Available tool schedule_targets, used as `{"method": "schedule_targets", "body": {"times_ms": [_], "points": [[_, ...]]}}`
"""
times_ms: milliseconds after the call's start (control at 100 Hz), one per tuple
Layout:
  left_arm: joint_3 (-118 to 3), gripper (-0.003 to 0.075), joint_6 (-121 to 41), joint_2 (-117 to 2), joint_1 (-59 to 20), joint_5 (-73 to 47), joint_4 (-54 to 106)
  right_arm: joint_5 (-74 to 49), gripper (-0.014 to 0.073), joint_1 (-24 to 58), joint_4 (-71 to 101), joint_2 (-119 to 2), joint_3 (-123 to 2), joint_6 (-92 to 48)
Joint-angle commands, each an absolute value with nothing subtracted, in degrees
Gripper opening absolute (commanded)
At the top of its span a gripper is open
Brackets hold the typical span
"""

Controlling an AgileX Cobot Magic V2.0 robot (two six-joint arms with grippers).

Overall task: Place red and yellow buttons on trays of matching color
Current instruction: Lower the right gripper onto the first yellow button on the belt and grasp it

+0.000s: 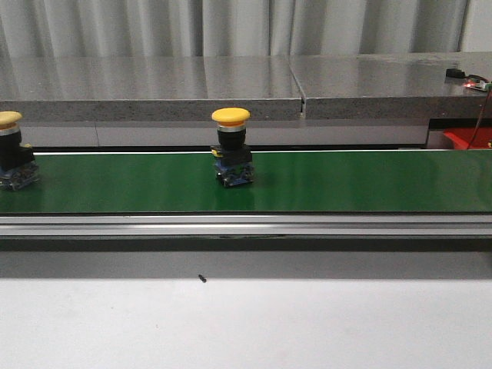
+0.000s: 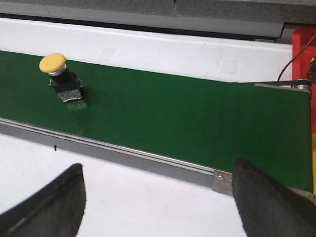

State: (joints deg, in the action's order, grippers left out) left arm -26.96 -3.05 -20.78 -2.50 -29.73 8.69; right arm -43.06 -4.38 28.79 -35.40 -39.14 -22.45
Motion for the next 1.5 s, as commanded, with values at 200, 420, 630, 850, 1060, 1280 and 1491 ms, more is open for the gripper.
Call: {"method": "schedule_targets", "body": {"times_ms": [200, 420, 630, 850, 1060, 1280, 1491], "points": [[-28.46, -0.002, -3.0, -21.18, -3.02, -25.83, 9.09, -46.16, 0.0613, -4.1, 29.47, -54.13, -50.84, -23.36], [-28.46, -0.002, -3.0, -21.18, -3.02, -25.83, 9.09, -43.43, 0.0613, 2.92, 26.17, -67.37, -58.21, -24.09], [-28.46, -0.002, -3.0, -21.18, -3.02, -25.83, 9.09, -41.9, 0.0613, 10.0, 24.61, -78.51, -64.68, -24.03], [-28.46, -0.002, -3.0, -21.18, -3.02, -25.83, 9.09, -41.95, 0.0613, 15.72, 23.8, -87.73, -71.86, -23.98], [-28.46, -0.002, -3.0, -21.18, -3.02, -25.83, 9.09, -43.11, 0.0613, 18.31, 23.12, -94.01, -77.82, -23.94], [-28.46, -0.002, -3.0, -21.18, -3.02, -25.83, 9.09, -42.81, 0.0613, 19.39, 22.33, -98.04, -81.87, -23.94], [-28.46, -0.002, -3.0, -21.18, -3.02, -25.83, 9.09, -43.86, 0.0538, 19.39, 19.88, -101.04, -83.8, -22.92]]}}
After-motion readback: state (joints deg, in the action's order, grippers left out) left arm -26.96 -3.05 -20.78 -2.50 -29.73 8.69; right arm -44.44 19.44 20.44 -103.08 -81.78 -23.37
